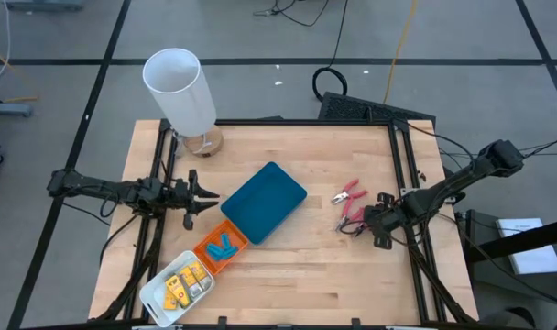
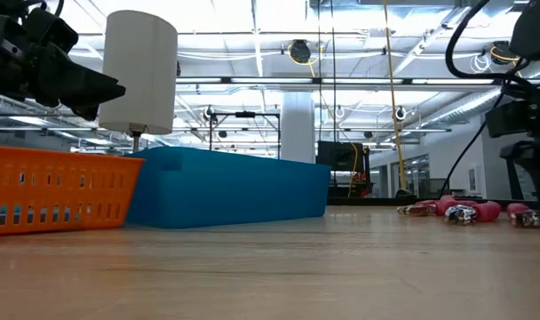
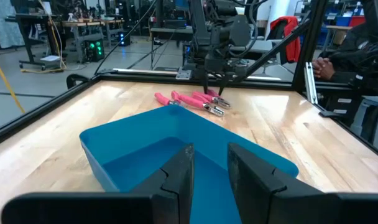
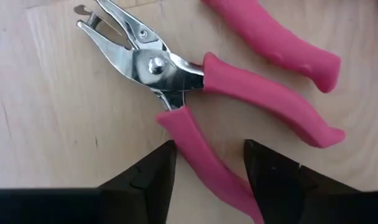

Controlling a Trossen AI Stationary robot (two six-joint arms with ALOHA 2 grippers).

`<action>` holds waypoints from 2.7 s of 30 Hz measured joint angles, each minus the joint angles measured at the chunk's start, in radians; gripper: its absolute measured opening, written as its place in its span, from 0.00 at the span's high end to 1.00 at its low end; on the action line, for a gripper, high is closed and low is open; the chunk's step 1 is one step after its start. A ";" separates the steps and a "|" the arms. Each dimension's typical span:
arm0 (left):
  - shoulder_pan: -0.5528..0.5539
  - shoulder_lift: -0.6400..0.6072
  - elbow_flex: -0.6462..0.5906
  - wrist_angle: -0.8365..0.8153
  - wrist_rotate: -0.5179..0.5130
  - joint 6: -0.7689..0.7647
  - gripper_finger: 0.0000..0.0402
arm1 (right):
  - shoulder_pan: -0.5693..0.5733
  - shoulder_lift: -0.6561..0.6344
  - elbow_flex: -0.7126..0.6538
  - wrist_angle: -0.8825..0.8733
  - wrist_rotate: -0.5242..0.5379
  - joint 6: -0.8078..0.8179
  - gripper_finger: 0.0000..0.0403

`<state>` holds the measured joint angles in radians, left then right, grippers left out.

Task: Pick & Place School Supplies
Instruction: Put the pink hole puncher into the blue bin

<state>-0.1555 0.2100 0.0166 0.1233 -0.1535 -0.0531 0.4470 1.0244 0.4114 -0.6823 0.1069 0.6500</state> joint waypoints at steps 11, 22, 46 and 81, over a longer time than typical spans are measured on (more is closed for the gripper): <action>0.000 0.000 0.000 0.001 0.000 -0.003 0.76 | 0.000 0.004 -0.003 0.095 0.007 0.053 0.89; 0.000 0.000 0.000 0.001 0.001 -0.003 0.76 | 0.001 -0.053 -0.009 0.326 -0.067 0.089 0.91; 0.000 0.000 0.000 0.001 0.000 -0.003 0.76 | -0.314 0.351 0.266 1.043 -0.178 -0.470 0.91; 0.000 0.000 0.000 0.007 -0.003 -0.003 0.76 | -0.517 0.908 0.753 0.838 -0.341 -0.717 0.78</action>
<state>-0.1556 0.2102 0.0166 0.1307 -0.1570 -0.0563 -0.0704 1.9324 1.1641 0.1559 -0.2341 -0.0672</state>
